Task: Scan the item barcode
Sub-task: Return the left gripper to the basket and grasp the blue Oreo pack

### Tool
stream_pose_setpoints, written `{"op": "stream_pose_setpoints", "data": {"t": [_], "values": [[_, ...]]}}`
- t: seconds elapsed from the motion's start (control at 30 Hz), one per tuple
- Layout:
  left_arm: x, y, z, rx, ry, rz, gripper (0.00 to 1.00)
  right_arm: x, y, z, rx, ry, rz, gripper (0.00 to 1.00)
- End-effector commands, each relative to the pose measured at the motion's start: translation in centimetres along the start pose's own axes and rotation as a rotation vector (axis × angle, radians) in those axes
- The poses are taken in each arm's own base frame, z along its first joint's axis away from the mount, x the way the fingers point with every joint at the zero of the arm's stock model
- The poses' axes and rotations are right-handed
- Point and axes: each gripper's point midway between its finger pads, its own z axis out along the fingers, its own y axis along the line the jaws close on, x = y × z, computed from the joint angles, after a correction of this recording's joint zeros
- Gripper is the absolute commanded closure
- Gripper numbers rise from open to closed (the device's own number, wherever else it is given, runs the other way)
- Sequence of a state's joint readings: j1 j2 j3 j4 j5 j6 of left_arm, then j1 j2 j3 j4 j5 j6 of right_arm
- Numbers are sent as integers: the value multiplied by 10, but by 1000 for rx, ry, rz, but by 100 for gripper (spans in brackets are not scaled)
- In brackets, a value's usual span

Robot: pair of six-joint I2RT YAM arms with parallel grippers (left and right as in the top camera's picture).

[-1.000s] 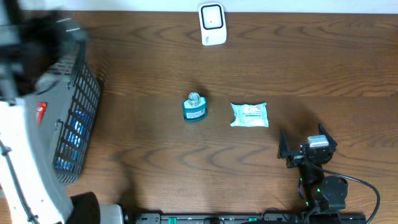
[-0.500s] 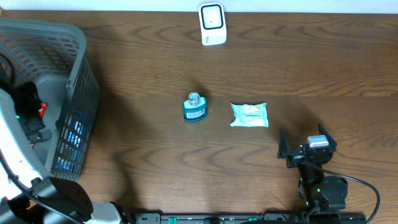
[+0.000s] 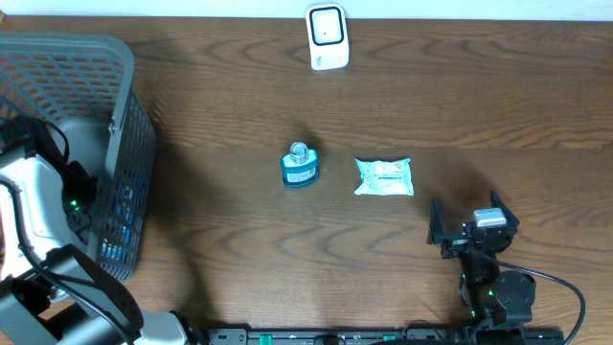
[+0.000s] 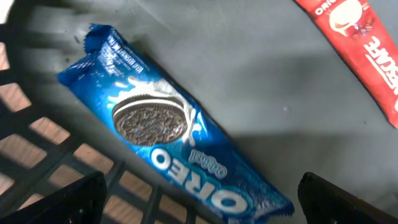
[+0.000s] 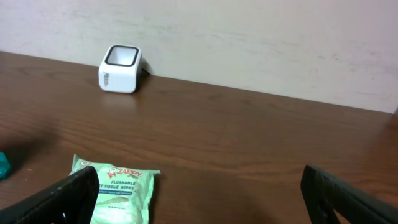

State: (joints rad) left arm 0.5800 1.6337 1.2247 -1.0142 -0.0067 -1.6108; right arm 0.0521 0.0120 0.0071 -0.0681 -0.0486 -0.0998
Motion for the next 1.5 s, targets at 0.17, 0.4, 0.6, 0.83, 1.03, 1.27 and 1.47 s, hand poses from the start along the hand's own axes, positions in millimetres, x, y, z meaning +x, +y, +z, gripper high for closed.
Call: {"op": "stream_pose_setpoints", "data": {"t": [0.17,0.4,0.6,0.83,1.03,1.27,1.47], "values": [[2,15,42,-18,-4,-20,2,1,1,0,-2,1,-14,1],[2,32,78,-9,-2,-21,2,1,1,0,-2,1,-14,1],[0,53,92,-53,-9,31,91,1,1,0,-2,1,-14,1],[-6,44,88,-22,-32,164,93,1,1,0,-2,1,-14,1],[-14,-18,26,217,-58,374,93,1,1,0,-2,1,-14,1],[-22,-54,-92,522,-132,449,93,1,1,0,-2,1,-14,1],[-18,-48,-168,746,-136,460,93,1,1,0,-2,1,-14,1]]}}
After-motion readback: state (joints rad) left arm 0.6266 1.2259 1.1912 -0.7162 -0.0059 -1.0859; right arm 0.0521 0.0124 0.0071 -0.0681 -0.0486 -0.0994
